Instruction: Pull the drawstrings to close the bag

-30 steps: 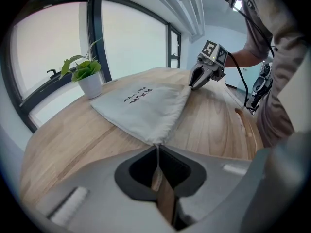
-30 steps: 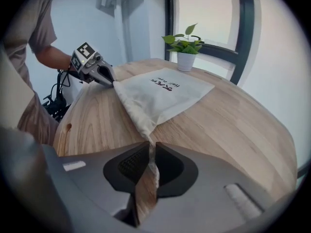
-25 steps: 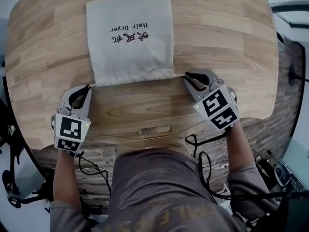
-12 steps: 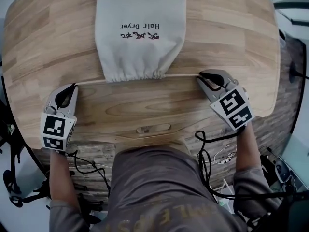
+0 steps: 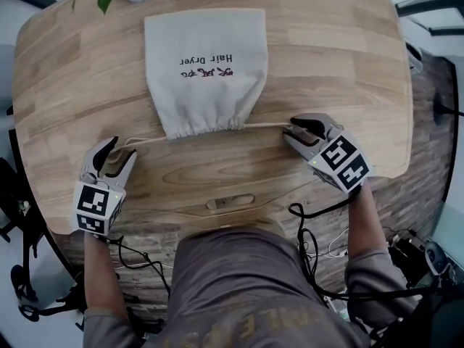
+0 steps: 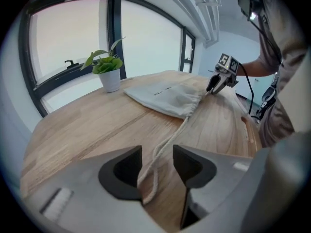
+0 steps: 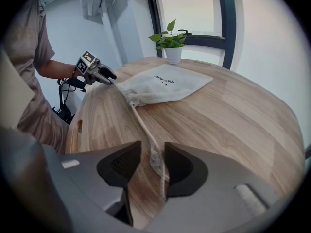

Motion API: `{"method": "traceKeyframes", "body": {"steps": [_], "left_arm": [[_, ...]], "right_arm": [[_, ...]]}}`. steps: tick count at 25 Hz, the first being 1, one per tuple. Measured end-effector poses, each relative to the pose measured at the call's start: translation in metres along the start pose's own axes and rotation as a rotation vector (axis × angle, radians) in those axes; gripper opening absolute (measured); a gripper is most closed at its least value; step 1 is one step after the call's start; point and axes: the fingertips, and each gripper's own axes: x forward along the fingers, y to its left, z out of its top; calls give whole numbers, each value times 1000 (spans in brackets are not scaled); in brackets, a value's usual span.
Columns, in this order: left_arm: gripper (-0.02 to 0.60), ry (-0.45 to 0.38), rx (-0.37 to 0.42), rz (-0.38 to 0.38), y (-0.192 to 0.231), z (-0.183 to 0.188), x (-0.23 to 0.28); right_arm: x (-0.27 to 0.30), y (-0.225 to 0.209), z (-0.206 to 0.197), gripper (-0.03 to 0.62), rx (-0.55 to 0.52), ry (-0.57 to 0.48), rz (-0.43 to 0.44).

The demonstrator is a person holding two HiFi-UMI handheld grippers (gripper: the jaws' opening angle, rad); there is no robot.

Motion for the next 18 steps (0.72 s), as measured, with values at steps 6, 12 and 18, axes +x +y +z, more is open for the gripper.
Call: {"method": "traceKeyframes", "body": {"steps": [6,12,18], "left_arm": [[202,-65,45,-18,-16,30,-18],[202,-78,135,-114,-49,61,9],[202,-31,166,-179,-63,50,37]], "right_arm": [[-12,16,41,250,-124,-81,-22],[2,39,74,210,-245,-84,11],[30,46,69,167,-275,-51,24]]}}
